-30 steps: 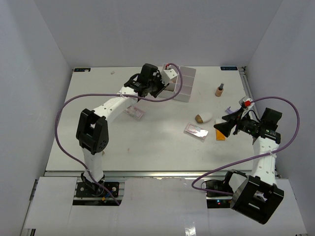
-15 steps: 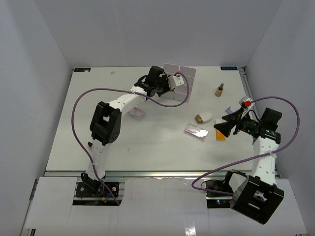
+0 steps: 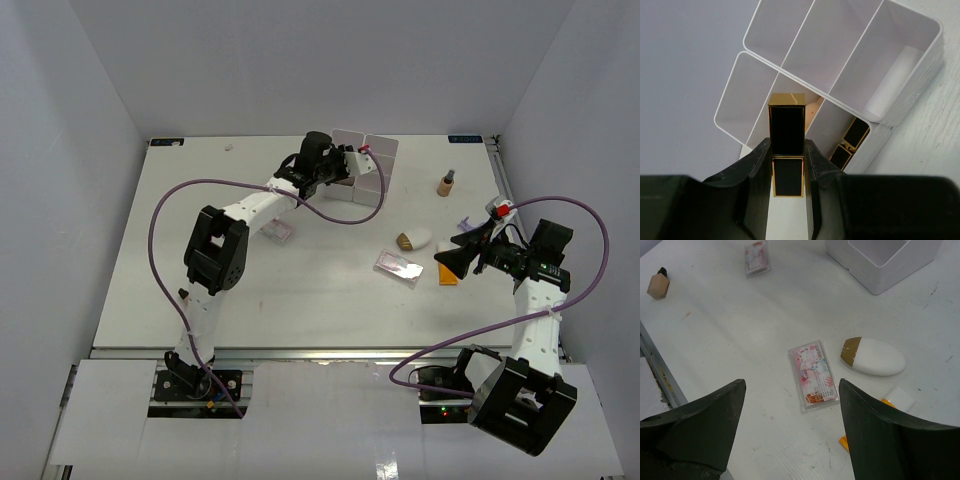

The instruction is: Organize the makeup

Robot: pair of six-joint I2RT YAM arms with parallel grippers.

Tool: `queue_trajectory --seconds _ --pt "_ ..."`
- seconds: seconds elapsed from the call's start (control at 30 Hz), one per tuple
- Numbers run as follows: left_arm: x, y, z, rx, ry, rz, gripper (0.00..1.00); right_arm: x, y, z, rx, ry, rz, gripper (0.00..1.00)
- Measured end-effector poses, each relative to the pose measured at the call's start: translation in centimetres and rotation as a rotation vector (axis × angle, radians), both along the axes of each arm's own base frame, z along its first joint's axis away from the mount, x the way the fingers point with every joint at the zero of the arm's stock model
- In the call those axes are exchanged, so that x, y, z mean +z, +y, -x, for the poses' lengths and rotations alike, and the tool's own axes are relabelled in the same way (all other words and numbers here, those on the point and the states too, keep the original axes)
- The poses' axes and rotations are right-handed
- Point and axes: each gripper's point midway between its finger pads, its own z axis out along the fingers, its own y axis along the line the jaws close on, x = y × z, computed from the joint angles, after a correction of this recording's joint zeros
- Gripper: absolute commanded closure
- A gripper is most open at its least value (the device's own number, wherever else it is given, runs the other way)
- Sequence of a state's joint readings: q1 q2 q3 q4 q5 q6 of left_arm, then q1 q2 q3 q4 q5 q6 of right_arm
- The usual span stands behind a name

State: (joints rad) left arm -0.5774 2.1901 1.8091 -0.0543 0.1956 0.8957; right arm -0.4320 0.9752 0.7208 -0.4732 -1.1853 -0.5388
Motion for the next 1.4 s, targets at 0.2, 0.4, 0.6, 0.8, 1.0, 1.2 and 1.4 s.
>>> queue_trajectory --seconds 0.2,0.4,0.6,0.8,1.0,1.2,1.4 --pt "-0.8 -0.2 -0.1 -0.007 -0.002 -0.006 0.87 0.0 0.0 0.0 0.000 0.000 0.000 0.18" --pt "-2.4 0.1 0.3 -0.011 0.020 -0.022 0.85 0.0 0.0 0.0 0.000 0.000 0.000 0.18" --pt "-3.4 0.3 0.6 -0.012 0.036 -0.033 0.75 0.0 0.0 0.0 -0.001 0.000 0.000 0.18" --pt "-2.9 0.1 0.3 -0.011 0.014 -0.018 0.64 0.0 -0.2 0.0 -0.007 0.000 0.000 0.18" --pt "-4.1 0.0 0.0 -0.008 0.016 -0.022 0.62 0.0 -0.2 -0.1 -0.007 0.001 0.000 0.18" --pt "-5.7 0.2 -0.1 0.001 0.028 -0.042 0.54 0.0 -0.3 -0.1 -0.011 0.001 0.000 0.18" --pt "-5.3 0.4 -0.5 0.017 -0.001 -0.034 0.35 0.0 -0.3 -0.1 -0.013 0.002 -0.001 0.18"
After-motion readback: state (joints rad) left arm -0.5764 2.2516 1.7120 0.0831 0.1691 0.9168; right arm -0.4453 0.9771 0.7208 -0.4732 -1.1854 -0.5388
